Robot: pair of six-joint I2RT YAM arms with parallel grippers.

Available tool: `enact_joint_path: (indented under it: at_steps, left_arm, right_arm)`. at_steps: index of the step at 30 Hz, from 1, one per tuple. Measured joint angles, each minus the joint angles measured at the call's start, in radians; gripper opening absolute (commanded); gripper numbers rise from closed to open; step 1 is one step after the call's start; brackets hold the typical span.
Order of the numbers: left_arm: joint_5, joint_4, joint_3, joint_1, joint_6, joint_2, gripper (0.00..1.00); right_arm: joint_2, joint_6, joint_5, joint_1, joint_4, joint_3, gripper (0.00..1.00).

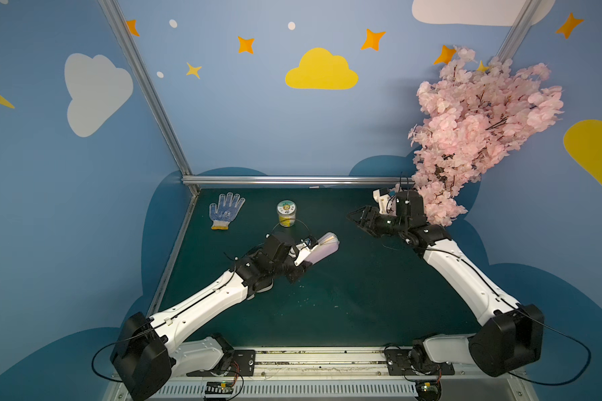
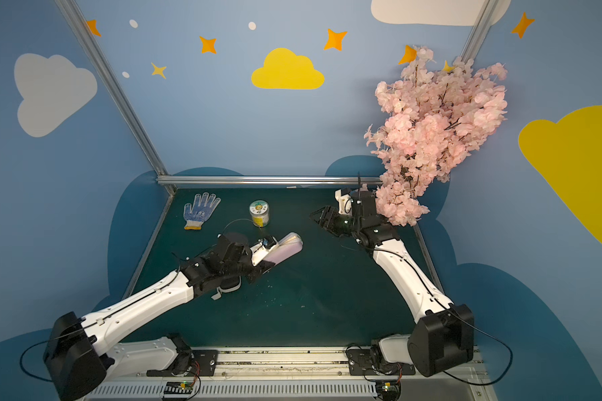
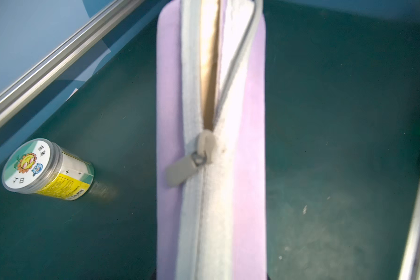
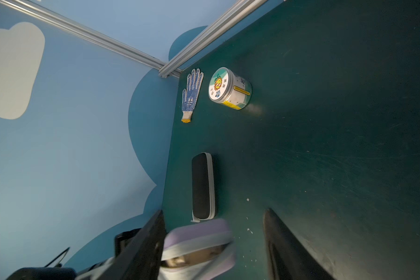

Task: Put umbrellas into zippered umbrella sleeves
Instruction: Pick up the umbrella sleeve at the center of the board, then zip the zipper on the umbrella sleeve.

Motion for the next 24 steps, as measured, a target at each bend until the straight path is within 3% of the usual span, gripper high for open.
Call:
enact_joint_path:
  at_steps: [5,10,18,24]
  left_arm:
    - [-0.187,0.111,-0.090,-0.065,0.280,0.011,0.03]
    - [-0.275,0.229,-0.097,-0.110,0.477,0.028,0.03]
    - [-0.384,0.405,-0.146,-0.184,0.716,0.100,0.03]
    - [-0.498,0.558,-0.159,-0.224,0.843,0.198,0.03]
  right_arm:
    - [0.022,-0.121,0.125,0.167,-0.342,0.212,0.55]
    - [0.107,-0.152,0.180,0.295,-0.547,0.306,0.49]
    - [0.193,-0.147,0.273,0.420,-0.669,0.374,0.40]
    - [0.196,-0.111,0.425,0.515,-0.674,0.383,0.39]
